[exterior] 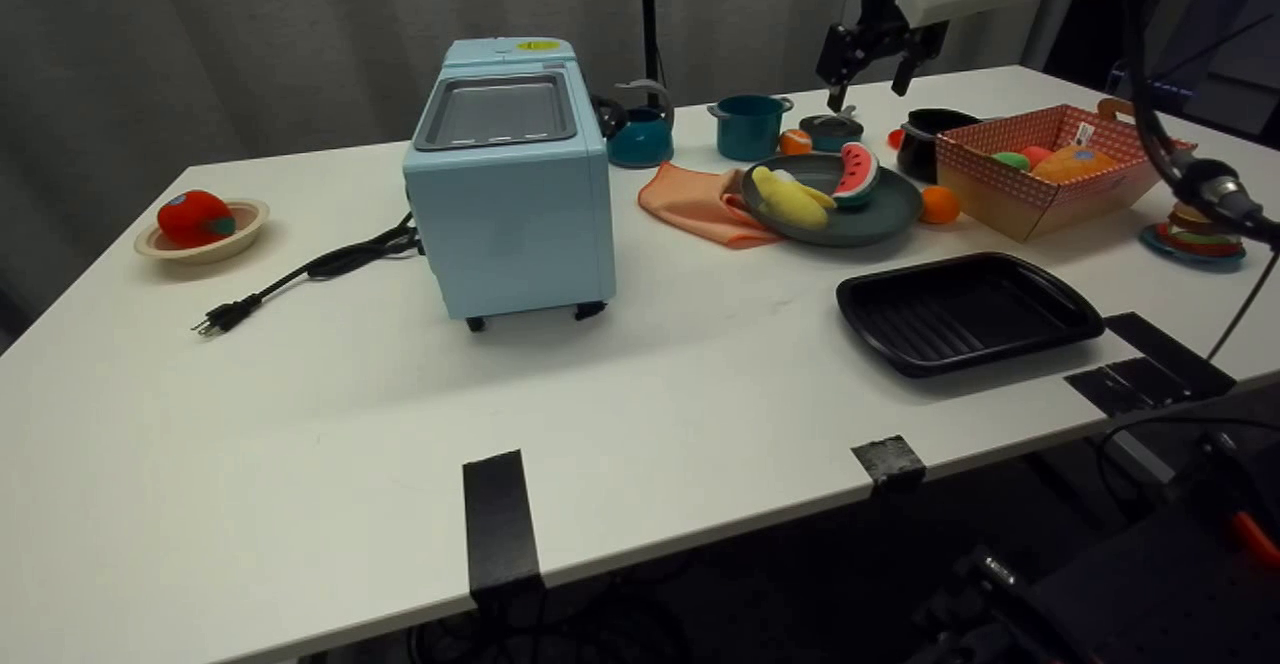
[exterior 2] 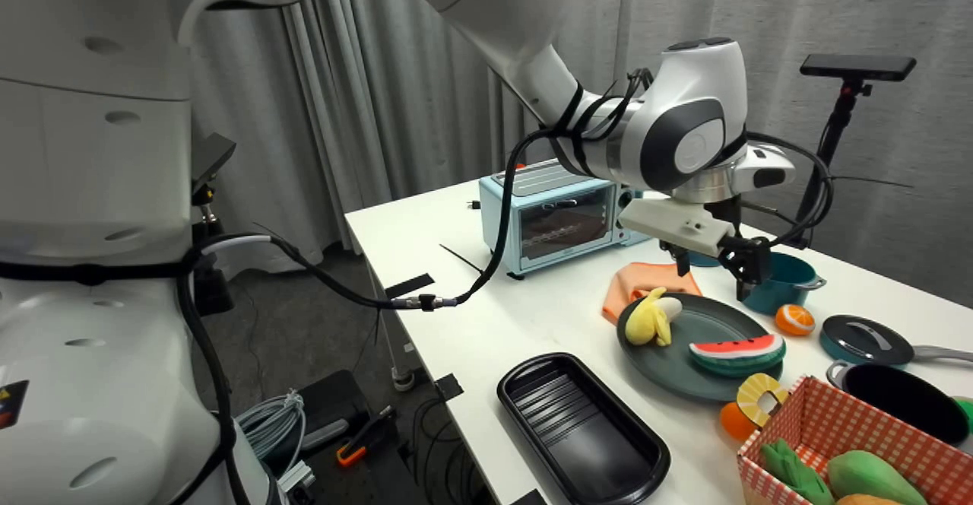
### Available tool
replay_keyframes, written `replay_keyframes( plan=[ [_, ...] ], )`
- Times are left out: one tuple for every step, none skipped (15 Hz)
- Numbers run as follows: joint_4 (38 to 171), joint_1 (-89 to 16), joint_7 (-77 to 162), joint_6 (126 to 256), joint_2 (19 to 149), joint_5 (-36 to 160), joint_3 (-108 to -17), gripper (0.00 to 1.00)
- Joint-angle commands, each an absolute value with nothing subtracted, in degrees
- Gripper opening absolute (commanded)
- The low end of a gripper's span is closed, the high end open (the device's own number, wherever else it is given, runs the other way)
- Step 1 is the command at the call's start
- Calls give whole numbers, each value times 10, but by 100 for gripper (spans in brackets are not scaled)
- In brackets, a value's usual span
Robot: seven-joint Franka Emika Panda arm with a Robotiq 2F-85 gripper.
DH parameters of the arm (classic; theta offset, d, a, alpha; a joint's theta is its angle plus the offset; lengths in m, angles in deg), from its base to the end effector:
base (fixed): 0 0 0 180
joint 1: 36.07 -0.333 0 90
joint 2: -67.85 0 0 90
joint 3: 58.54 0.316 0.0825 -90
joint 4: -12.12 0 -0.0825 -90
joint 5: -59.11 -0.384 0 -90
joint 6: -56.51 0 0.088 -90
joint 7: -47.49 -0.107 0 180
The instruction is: Put the banana plushie on the gray plate then move the watermelon plushie to the black plate
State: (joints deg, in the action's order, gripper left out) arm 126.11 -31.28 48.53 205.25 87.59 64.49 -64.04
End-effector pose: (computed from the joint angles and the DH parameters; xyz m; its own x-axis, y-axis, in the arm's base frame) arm 0.6223 -0.1080 0.3170 0.9655 -0.0616 0.2531 -0.0906 -0.9904 0.1047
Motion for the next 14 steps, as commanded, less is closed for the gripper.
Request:
replay_keyframes(
  plan=[
    [1245, -309, 491, 2037, 887, 640, -640, 100],
    [1235, -306, 494, 2029, 895, 634, -638, 100],
    [1220, -299, 506, 2013, 906, 621, -632, 100],
    [1205, -296, 506, 2001, 916, 612, -631, 100],
    [1190, -291, 514, 1983, 926, 601, -627, 100],
    [1172, -288, 514, 1968, 937, 594, -626, 100],
    [1154, -285, 516, 1954, 948, 586, -625, 100],
    [1135, -280, 521, 1940, 960, 578, -623, 100],
    [1118, -278, 521, 1928, 971, 575, -623, 100],
    [1098, -276, 520, 1917, 984, 571, -623, 100],
    [1081, -275, 518, 1908, 997, 570, -623, 100],
    [1063, -274, 516, 1899, 1012, 569, -622, 100],
    [1046, -274, 514, 1891, 1025, 570, -622, 100],
    [1030, -275, 511, 1882, 1038, 572, -623, 100]
  ],
)
